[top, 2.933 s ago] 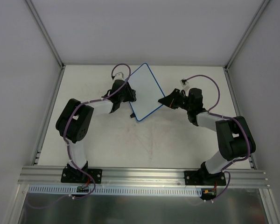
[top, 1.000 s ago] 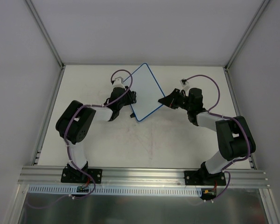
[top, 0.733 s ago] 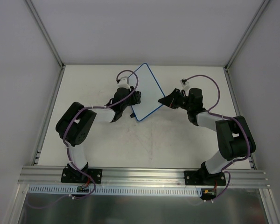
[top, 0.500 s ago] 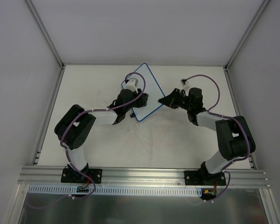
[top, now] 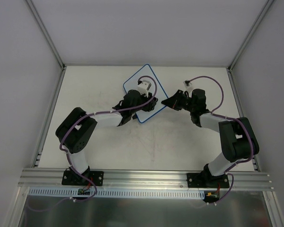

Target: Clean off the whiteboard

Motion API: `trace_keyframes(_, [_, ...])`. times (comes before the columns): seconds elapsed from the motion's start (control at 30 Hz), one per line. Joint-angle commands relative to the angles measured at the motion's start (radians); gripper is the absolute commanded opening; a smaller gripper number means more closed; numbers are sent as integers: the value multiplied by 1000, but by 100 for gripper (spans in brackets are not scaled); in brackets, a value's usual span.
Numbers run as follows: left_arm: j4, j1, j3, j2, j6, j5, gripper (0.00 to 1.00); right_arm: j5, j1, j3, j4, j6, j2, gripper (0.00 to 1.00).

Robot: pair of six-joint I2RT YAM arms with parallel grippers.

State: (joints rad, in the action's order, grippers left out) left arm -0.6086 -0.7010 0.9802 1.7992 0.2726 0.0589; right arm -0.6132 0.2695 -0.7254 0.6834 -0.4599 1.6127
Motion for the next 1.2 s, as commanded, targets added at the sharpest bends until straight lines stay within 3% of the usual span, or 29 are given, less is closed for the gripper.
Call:
trace_keyframes(0.0, [229, -115, 40, 43, -65, 165, 0, -95, 48, -26, 5, 53, 27, 0])
trace_keyframes(0.37, [342, -137, -8, -34, -168, 130, 0, -91, 48, -31, -5, 53, 26, 0])
trace_keyframes(0.93, [550, -132, 31, -35, -151, -100, 0, 78, 60, -81, -249, 99, -42, 0])
trace_keyframes(1.1, [556, -81, 20, -41, -89, -50, 0, 98, 68, -85, -269, 116, -54, 0])
trace_keyframes(1.17, [563, -43, 17, -35, -70, 37, 0, 102, 68, -81, -274, 118, -59, 0])
